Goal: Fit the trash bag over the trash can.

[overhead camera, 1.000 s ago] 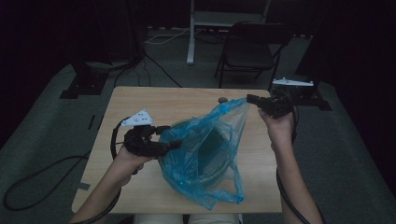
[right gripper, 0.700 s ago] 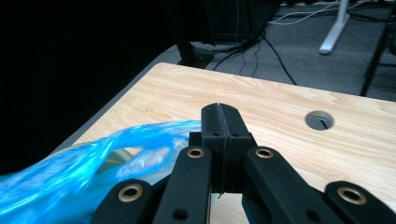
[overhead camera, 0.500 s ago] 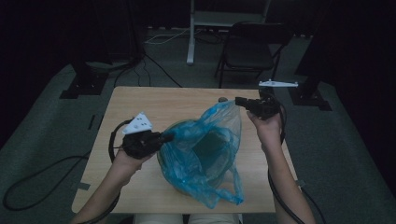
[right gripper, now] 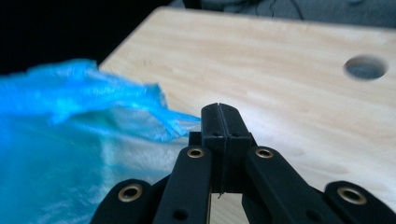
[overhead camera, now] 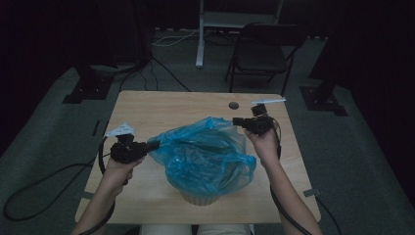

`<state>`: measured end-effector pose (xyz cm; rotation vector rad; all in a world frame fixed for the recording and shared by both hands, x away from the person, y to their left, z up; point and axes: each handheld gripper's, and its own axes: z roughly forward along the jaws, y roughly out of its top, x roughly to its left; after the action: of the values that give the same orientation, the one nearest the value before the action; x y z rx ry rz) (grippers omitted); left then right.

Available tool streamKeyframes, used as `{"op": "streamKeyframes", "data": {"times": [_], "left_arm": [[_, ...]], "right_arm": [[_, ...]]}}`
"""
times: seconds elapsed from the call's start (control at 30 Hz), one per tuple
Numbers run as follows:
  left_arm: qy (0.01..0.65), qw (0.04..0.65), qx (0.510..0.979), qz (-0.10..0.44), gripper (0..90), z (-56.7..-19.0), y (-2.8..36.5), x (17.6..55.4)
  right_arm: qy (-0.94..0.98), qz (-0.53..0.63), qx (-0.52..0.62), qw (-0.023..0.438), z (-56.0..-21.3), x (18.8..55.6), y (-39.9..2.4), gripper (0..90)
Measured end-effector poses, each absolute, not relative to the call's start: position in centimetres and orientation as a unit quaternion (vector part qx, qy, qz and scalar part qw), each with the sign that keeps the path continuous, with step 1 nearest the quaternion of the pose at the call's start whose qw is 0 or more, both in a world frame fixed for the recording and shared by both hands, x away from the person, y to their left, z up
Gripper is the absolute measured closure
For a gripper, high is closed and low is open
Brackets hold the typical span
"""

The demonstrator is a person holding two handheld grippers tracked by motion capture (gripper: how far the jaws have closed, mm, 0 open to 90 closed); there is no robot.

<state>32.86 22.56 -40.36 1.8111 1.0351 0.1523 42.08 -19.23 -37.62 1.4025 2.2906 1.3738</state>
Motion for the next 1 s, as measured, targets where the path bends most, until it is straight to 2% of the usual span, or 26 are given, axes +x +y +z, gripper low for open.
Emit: {"op": "streamKeyframes", "data": {"times": [0.37, 0.63, 0.83, 0.93, 1.0], "left_arm": [[0.449, 0.481, 0.753, 0.008, 88.8, -45.4, 22.3, 33.2], [0.453, 0.463, 0.762, -0.009, 88.5, -47.2, 22.2, 32.7], [0.455, 0.467, 0.758, -0.016, 88.5, -47.6, 22.7, 32.4], [0.45, 0.474, 0.757, -0.017, 82.8, -47.4, 23.0, 32.1], [0.441, 0.494, 0.749, -0.02, 69.6, -47.0, 23.5, 31.8]], "right_arm": [[0.777, 0.408, 0.479, 0.016, -44.4, 42.9, -16.4, 90.0], [0.767, 0.397, 0.504, -0.006, -47.8, 42.3, -17.7, 90.0], [0.762, 0.393, 0.513, -0.016, -49.0, 41.7, -18.9, 90.0], [0.759, 0.399, 0.514, -0.022, -48.7, 41.5, -19.3, 90.0], [0.752, 0.412, 0.514, -0.025, -48.1, 41.4, -20.0, 78.4]]}}
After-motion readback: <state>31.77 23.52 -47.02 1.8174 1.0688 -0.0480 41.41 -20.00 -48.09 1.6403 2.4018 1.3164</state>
